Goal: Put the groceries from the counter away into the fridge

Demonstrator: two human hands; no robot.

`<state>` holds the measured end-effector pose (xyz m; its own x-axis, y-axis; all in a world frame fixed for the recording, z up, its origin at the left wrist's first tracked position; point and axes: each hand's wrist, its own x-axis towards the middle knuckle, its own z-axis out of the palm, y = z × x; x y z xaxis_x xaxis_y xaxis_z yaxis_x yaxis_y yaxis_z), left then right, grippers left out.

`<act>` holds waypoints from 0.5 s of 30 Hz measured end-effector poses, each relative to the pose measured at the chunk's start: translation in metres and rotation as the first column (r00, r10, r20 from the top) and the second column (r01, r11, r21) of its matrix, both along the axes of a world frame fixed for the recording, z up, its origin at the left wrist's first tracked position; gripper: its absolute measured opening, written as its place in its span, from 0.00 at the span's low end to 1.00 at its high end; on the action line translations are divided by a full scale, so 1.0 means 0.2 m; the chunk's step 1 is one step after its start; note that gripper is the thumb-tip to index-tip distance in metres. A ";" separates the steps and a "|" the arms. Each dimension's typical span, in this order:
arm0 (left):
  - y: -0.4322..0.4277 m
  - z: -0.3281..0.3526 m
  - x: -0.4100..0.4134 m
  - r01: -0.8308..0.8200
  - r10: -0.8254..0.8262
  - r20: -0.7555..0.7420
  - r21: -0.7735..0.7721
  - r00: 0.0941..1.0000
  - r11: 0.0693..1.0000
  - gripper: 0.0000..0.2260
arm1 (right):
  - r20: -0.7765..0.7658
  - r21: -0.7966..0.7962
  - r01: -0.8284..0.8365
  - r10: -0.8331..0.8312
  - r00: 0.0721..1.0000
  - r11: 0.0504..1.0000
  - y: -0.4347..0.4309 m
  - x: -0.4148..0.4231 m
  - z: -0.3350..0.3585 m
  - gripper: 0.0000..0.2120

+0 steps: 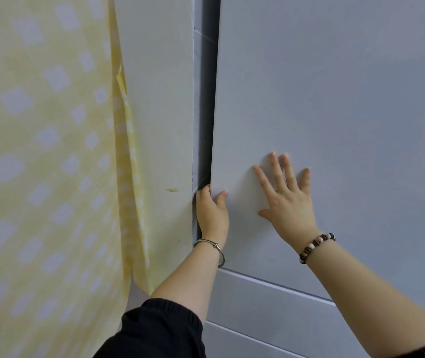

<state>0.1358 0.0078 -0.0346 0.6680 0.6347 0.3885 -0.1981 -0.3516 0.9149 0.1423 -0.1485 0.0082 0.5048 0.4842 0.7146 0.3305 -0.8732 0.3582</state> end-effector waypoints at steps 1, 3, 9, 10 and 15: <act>0.00 0.00 0.00 -0.001 0.001 -0.002 0.006 1.000 1.000 0.16 | 0.002 0.004 -0.004 0.004 1.000 1.000 0.00 0.00 0.00 0.57; 0.01 0.00 0.00 0.003 -0.003 -0.006 0.017 1.000 1.000 0.16 | 0.006 -0.002 -0.001 0.001 1.000 1.000 0.00 0.01 -0.01 0.57; -0.05 0.06 -0.04 -0.033 0.045 -0.120 0.098 0.992 0.995 0.21 | -0.002 -0.002 0.022 -0.022 1.000 1.000 0.01 -0.01 0.01 0.57; -0.07 0.07 -0.06 -0.025 0.042 -0.140 0.127 0.989 0.992 0.25 | -0.012 -0.008 0.021 -0.021 1.000 1.000 0.01 -0.02 0.01 0.56; -0.15 0.08 -0.16 -0.013 0.039 -0.048 0.447 0.998 0.895 0.29 | 0.016 0.002 0.002 -0.002 1.000 1.000 -0.02 -0.07 0.04 0.48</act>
<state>0.1030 -0.0222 -0.0190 0.6815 0.4208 0.5987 -0.1380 -0.7296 0.6698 0.1278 -0.1530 0.0158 0.4945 0.4818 0.7234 0.3233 -0.8745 0.3614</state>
